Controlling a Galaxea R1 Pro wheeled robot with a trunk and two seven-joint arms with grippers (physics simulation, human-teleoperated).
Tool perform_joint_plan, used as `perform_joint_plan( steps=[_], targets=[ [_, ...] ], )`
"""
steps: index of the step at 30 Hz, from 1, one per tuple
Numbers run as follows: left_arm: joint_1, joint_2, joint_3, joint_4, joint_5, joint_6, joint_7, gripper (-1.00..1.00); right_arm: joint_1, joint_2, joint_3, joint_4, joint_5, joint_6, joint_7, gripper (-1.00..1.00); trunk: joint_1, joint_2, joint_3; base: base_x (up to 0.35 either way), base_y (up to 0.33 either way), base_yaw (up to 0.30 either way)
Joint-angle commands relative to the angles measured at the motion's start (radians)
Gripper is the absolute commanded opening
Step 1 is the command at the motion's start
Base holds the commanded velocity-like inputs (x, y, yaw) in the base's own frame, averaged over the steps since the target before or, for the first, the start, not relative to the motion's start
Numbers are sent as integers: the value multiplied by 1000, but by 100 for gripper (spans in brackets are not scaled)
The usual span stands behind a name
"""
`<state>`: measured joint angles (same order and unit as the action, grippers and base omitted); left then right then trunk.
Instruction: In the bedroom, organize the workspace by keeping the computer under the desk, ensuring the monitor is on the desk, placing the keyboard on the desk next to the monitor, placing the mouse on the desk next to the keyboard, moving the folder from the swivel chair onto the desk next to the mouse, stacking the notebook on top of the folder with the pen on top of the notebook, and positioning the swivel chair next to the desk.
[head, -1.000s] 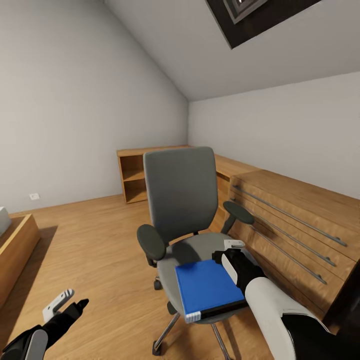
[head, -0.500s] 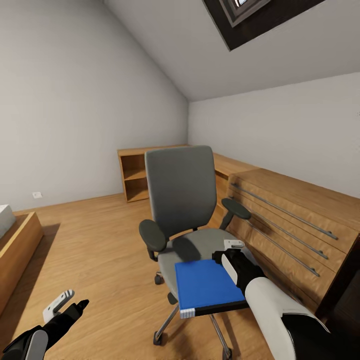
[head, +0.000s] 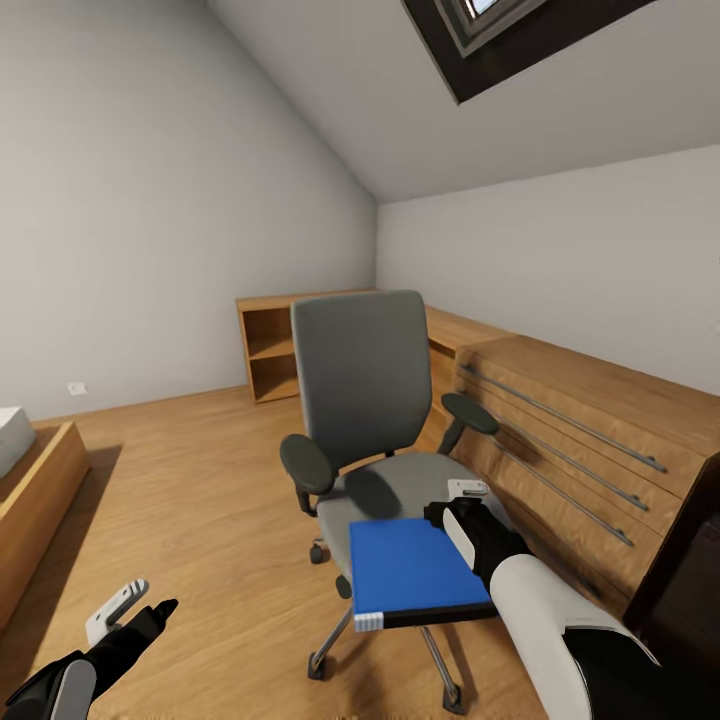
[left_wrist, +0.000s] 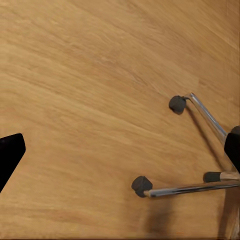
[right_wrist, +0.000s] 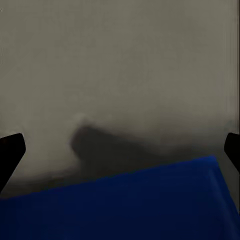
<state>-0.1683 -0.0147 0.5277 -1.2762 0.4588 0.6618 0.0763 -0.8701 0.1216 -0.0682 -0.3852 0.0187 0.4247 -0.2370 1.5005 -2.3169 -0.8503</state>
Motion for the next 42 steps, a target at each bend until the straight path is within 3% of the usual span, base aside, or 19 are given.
perform_joint_plan(
  steps=[1, 19, 42],
  targets=[
    [-1, -1, 1, -2, 11, 5, 8, 100, 0, 1, -7, 0, -5, 4, -1, 100, -1, 0, -1, -182, 0, 0],
    [-1, -1, 1, -2, 11, 5, 8, 100, 0, 1, -7, -1, -5, 3, -1, 100, -1, 0, 0, -22, 0, 0],
    [-1, 0, 3, -2, 11, 5, 8, 100, 0, 1, -7, -3, -5, 2, 0, 100, -1, 0, 34, 0, 0, 0]
  ],
)
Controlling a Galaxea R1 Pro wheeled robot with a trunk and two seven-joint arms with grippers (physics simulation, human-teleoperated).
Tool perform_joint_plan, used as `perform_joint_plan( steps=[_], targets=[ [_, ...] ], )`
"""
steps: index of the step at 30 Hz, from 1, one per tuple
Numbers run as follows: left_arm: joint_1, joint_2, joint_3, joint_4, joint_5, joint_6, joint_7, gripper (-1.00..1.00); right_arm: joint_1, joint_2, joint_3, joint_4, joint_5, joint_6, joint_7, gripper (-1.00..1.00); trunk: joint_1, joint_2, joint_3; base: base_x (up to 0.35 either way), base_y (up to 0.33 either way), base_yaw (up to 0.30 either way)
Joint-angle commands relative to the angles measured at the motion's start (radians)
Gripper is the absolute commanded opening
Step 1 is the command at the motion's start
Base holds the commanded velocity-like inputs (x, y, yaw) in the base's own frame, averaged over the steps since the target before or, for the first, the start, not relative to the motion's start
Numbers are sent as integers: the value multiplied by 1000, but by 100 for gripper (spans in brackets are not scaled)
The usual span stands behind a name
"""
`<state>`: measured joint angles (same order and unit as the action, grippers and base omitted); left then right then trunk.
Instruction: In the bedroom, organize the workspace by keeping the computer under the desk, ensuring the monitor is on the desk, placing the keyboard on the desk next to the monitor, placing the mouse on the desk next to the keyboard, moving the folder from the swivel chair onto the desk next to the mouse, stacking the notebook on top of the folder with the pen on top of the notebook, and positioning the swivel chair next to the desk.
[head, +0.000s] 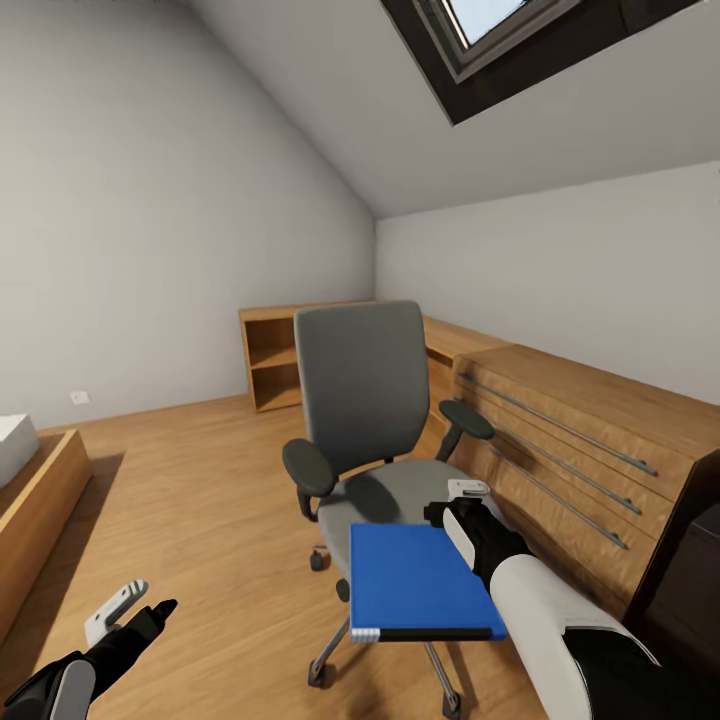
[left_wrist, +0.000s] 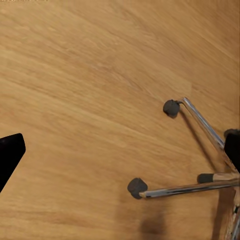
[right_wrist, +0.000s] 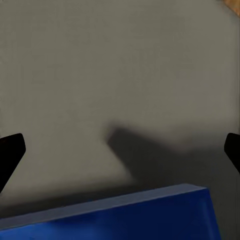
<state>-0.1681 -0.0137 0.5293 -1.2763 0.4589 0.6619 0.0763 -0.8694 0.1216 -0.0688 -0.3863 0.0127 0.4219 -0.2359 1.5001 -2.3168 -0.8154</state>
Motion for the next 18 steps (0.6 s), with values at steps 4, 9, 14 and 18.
perform_joint_plan(
  steps=[4, 9, 14, 18],
  targets=[
    [-1, -1, 1, -2, 11, 5, 8, 100, 0, 1, -6, -2, 1, 5, -1, 100, 0, 0, 5, 0, 0, 0],
    [-1, -1, 1, -2, 11, 5, 9, 100, 0, 1, -6, -2, 1, 4, -2, 100, 0, 0, 13, 0, 0, 0],
    [-2, -2, 1, 14, 10, 2, 10, 100, 0, 1, -6, -5, 0, 4, -1, 100, 0, 0, 21, 0, 0, 0],
    [-1, -1, -2, 33, 9, 1, 11, 100, 0, 1, -6, -25, 0, 6, -1, 100, 0, 0, 27, 0, 0, 0]
  ],
)
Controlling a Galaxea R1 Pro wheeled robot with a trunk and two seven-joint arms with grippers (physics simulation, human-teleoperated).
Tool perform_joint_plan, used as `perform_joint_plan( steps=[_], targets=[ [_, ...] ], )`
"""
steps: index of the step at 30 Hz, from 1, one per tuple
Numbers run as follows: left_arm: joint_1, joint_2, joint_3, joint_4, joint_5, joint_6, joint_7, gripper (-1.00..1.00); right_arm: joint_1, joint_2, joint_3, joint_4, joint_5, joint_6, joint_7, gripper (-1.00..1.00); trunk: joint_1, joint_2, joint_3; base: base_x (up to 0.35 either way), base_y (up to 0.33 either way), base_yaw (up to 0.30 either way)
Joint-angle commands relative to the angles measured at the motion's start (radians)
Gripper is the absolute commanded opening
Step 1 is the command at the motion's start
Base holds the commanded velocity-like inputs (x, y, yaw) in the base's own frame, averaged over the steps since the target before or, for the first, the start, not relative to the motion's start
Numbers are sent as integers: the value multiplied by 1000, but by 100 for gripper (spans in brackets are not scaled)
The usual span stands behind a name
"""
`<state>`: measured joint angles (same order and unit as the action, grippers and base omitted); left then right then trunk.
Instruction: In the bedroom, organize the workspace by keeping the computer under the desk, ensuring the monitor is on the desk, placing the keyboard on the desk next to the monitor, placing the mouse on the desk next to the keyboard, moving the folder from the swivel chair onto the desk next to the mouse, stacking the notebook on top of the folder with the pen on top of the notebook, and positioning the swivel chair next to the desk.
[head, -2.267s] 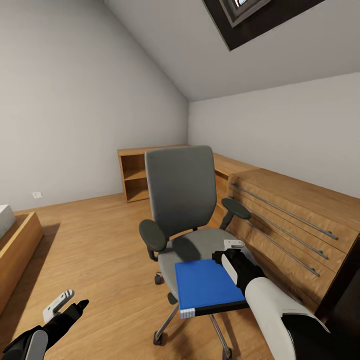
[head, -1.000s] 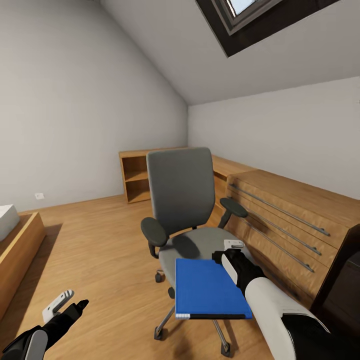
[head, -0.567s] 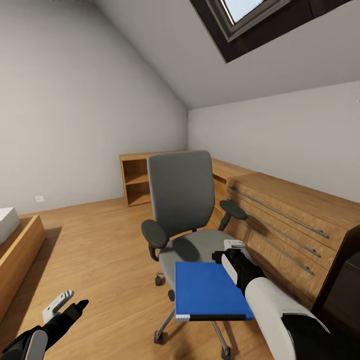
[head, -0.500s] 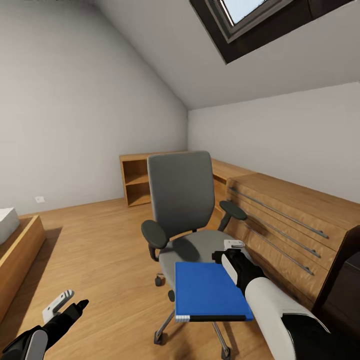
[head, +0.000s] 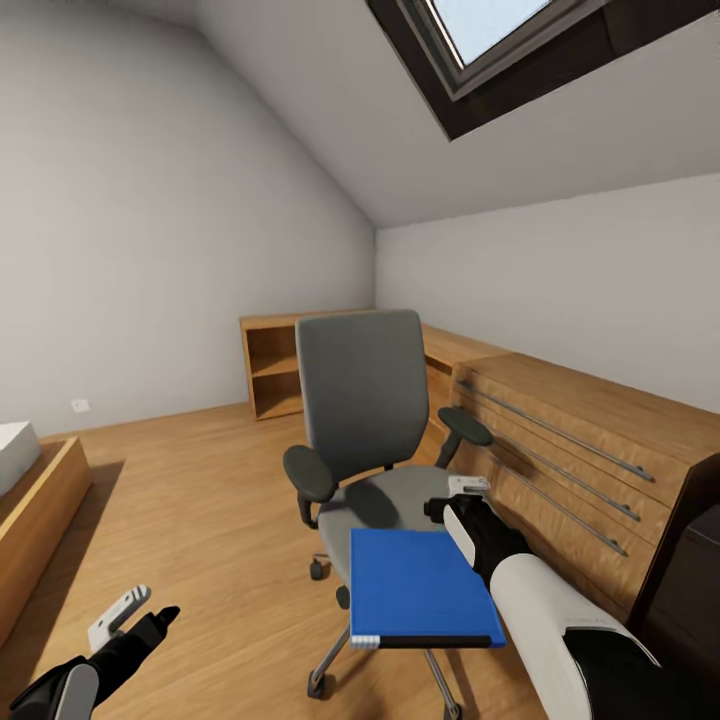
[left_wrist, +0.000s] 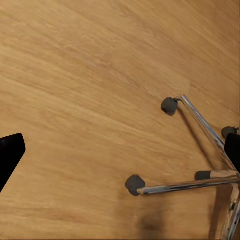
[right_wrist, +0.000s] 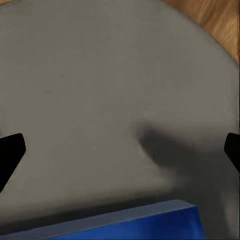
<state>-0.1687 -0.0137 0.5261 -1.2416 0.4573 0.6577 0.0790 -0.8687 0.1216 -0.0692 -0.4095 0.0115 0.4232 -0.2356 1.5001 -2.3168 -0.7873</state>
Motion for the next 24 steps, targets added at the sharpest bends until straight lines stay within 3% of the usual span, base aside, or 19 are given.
perform_joint_plan(
  steps=[1, 12, 19, 24],
  targets=[
    [-1, -1, 1, 0, 11, 5, 8, 100, 0, 1, -6, -8, 1, 5, -2, 100, 0, 0, 0, 0, 0, 0],
    [-1, 1, -2, 22, 10, 5, 10, 100, 41, 5, -6, -183, -2, 51, -2, 100, 0, 0, 18, 0, 0, 0],
    [-1, 2, -8, 41, 4, 4, 11, 100, 135, 8, -4, -363, -4, 120, -2, 100, 0, 0, 27, 0, 0, 0],
    [-1, 2, -9, 75, -22, 4, 11, 100, 202, 10, -2, -487, -5, 167, -1, 100, 0, 0, 31, 0, 0, 0]
  ],
)
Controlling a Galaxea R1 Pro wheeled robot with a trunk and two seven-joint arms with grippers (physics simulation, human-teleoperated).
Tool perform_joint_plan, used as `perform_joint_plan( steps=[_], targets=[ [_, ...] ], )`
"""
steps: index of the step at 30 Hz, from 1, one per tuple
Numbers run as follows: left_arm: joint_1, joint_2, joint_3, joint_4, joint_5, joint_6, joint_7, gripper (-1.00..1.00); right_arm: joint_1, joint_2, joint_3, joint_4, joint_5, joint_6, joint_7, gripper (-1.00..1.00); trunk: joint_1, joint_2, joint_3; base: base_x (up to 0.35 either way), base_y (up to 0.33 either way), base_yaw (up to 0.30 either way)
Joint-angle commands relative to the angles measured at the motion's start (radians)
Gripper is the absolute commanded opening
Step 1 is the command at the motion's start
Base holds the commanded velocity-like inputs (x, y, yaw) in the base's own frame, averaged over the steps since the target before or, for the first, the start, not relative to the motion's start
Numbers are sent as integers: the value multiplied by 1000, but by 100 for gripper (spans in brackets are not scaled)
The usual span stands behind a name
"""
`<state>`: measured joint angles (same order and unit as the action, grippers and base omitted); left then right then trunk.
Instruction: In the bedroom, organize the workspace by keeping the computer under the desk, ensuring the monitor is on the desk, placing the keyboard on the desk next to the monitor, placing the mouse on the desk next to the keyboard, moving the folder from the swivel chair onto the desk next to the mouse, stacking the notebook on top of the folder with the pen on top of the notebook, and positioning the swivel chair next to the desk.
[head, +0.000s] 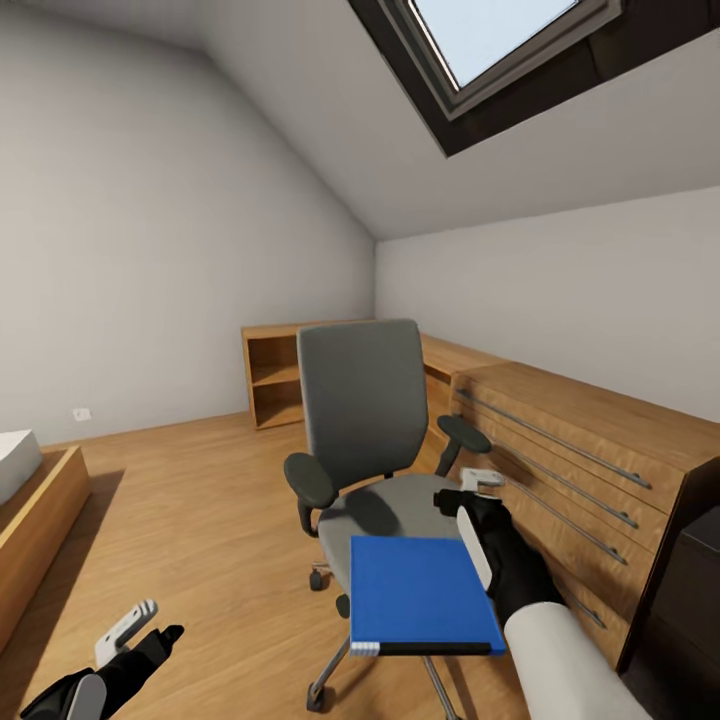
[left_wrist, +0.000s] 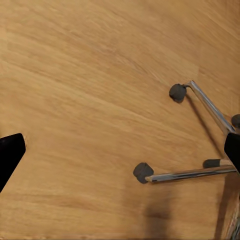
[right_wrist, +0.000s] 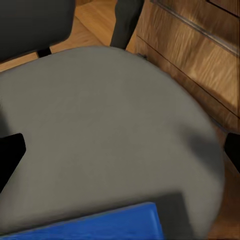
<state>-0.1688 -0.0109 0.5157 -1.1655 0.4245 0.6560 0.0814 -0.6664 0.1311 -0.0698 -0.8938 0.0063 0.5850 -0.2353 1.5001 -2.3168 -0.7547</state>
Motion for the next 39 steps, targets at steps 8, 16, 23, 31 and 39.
perform_joint_plan(
  steps=[8, 16, 23, 31, 39],
  targets=[
    [-1, -1, -1, 33, -13, 4, 8, 100, 92, 5, 5, -197, -3, 96, 1, 100, 0, -1, 0, 0, 0, 0],
    [-1, 9, 5, 186, -111, -99, 4, 100, 185, 5, 83, -352, -3, 122, 2, 100, 0, -1, 0, 0, 0, 0],
    [0, 26, 6, 347, -140, -339, 1, 100, 207, 25, 154, -419, -106, 126, 2, 100, 0, -1, 0, 0, 0, 0],
    [0, 40, 6, 368, -139, -364, 1, 100, 208, 25, 171, -426, -121, 114, 2, 100, 0, -1, 9, 0, 148, -198],
    [0, 39, 6, 387, -141, -366, 2, 100, 208, 24, 169, -426, -121, 113, 2, 100, 0, -1, 18, 0, 285, -239]
  ],
)
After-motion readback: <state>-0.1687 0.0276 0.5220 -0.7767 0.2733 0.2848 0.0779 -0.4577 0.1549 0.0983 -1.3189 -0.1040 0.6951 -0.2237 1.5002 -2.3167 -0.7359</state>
